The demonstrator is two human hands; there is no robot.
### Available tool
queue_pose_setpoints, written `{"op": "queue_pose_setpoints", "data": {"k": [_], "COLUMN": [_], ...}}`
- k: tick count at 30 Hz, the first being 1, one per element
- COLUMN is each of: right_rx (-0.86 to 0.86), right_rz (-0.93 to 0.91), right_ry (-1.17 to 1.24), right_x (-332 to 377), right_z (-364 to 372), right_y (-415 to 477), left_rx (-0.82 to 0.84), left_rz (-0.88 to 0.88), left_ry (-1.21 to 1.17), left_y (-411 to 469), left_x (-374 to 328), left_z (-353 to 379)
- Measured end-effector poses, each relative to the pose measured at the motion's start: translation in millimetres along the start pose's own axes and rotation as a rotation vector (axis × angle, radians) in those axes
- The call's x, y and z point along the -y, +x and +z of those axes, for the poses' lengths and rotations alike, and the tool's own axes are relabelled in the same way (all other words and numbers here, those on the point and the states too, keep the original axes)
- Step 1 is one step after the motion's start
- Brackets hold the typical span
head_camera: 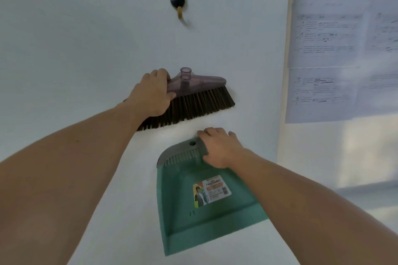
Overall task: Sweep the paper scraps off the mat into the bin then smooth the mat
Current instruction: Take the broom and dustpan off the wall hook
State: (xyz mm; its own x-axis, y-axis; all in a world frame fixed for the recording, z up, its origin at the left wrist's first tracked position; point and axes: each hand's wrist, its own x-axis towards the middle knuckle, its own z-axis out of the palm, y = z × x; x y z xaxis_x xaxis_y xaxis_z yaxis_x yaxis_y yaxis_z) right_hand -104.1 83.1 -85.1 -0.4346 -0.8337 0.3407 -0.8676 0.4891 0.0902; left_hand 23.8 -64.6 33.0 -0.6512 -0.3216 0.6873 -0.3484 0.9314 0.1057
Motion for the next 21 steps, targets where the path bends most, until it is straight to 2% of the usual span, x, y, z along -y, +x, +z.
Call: {"op": "queue_pose_setpoints", "data": {"k": [3,10,16,21], "right_rx": [0.024,0.069,-0.056,-0.121], "right_rz": [-0.02,0.159,0.208,0.246], "right_ry": [-0.096,0.008,0.078,0.124], "right_x": [7.1,10.9,9.7,9.1], "right_z": [1.0,-18.2,-36.0,-46.3], "right_y": [7.0,6.7,-24.1,-73.7], "left_rx": [-0.042,-0.116,-0.177,-0.165], "left_rz": [0.018,0.001,-0.022,-0.026], "left_ry": [0.007,-0.014,-0.01,0.036], "left_y": [-5.5,-17.5,-31.0,-57.8], "left_x": [1.2,-1.6,-19.9,-55.1], "left_z": [-2.7,-14.1,-33.5,-47.7]}}
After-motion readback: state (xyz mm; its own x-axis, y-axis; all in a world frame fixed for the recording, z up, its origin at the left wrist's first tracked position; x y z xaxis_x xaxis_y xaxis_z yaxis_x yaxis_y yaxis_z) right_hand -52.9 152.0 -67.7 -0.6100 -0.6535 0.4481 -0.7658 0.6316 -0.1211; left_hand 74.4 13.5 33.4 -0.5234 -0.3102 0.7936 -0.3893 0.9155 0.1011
